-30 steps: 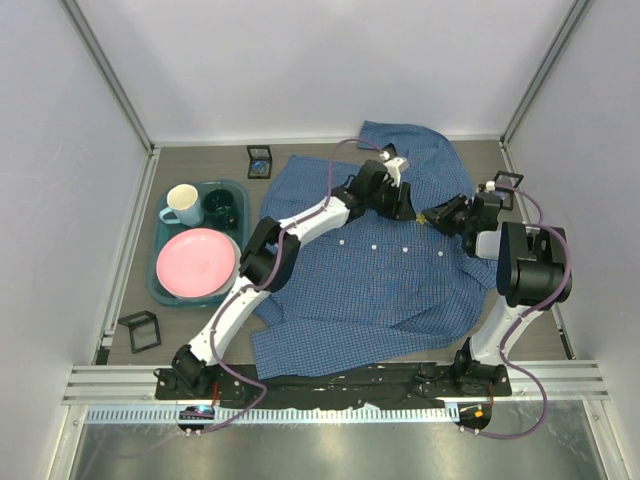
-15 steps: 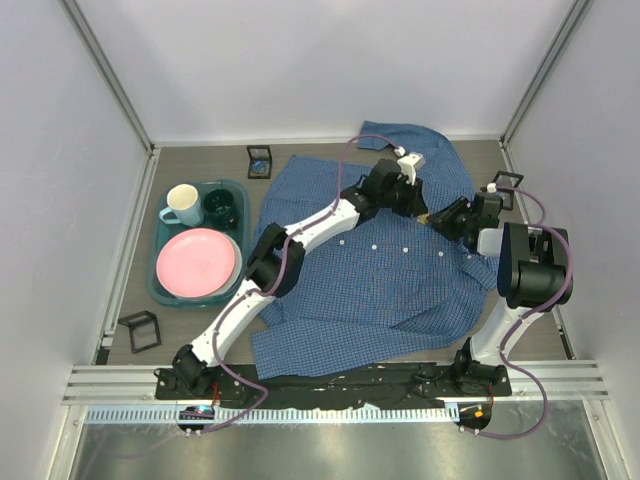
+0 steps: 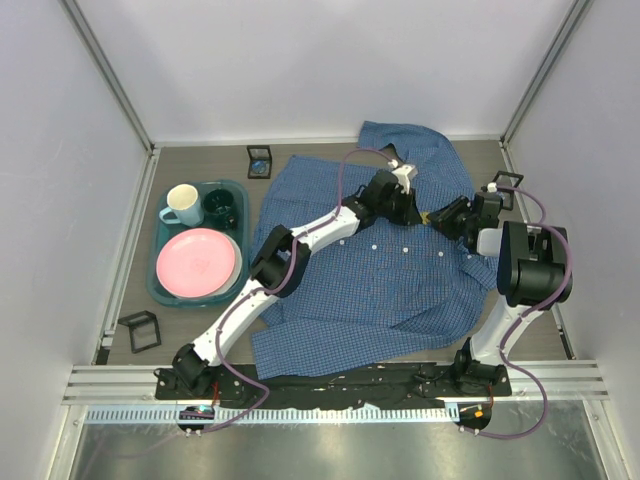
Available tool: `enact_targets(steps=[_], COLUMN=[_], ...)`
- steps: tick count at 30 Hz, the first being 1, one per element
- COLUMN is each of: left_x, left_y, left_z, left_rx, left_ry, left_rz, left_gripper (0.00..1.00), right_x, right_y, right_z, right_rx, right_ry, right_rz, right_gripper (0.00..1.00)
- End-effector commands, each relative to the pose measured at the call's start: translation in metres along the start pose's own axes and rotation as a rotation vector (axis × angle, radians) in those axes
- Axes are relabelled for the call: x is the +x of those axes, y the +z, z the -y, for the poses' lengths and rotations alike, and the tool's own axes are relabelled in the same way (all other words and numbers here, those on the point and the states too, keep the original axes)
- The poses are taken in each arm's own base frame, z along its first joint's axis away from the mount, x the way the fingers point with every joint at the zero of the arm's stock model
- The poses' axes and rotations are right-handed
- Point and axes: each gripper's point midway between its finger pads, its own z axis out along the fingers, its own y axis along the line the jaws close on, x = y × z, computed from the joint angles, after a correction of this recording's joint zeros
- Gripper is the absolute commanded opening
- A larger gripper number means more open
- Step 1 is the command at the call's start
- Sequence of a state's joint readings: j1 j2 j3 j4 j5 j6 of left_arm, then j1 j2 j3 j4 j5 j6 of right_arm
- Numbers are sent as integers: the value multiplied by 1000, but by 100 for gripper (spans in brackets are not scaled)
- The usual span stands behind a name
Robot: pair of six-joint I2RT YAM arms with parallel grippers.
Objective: Remove the brooch from the garment
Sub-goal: Remove the brooch from the clothes.
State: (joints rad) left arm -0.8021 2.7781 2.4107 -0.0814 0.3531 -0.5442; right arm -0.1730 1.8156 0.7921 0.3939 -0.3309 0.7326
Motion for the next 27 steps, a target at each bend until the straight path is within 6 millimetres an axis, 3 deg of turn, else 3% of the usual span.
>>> enact_targets(steps=[1, 9, 13, 15, 17, 20, 23, 27], left_x=[-16, -5, -15, -20, -38, -57, -67, -62], left_y=[-2, -4, -11, -15, -25, -39, -48, -43], left_z=[6, 0, 6, 8, 18, 31, 35, 28], left_rx=[37, 39, 43, 40, 49, 59, 50, 23], left_ry=[-49, -97, -100, -105, -103, -87, -65, -18], left_rz=[36, 4, 7, 10, 35, 69, 101, 113], left_gripper=[19, 18, 19, 28, 41, 50, 52, 54], right_x=[-10, -16, -18, -17, -16, -16, -14, -12], right_y=[3, -2, 0, 1, 1, -1, -1, -1], right_z=[-15, -41, -47, -48, -48, -49, -47, -48], right_rx=[-73, -214, -253, -265, -269, -268, -264, -273], right_ry=[-8, -10, -6, 0, 4, 4, 12, 39], right_rz=[27, 62, 66, 62, 58, 61, 56, 48], right_gripper=[36, 36, 35, 35, 35, 35, 34, 34])
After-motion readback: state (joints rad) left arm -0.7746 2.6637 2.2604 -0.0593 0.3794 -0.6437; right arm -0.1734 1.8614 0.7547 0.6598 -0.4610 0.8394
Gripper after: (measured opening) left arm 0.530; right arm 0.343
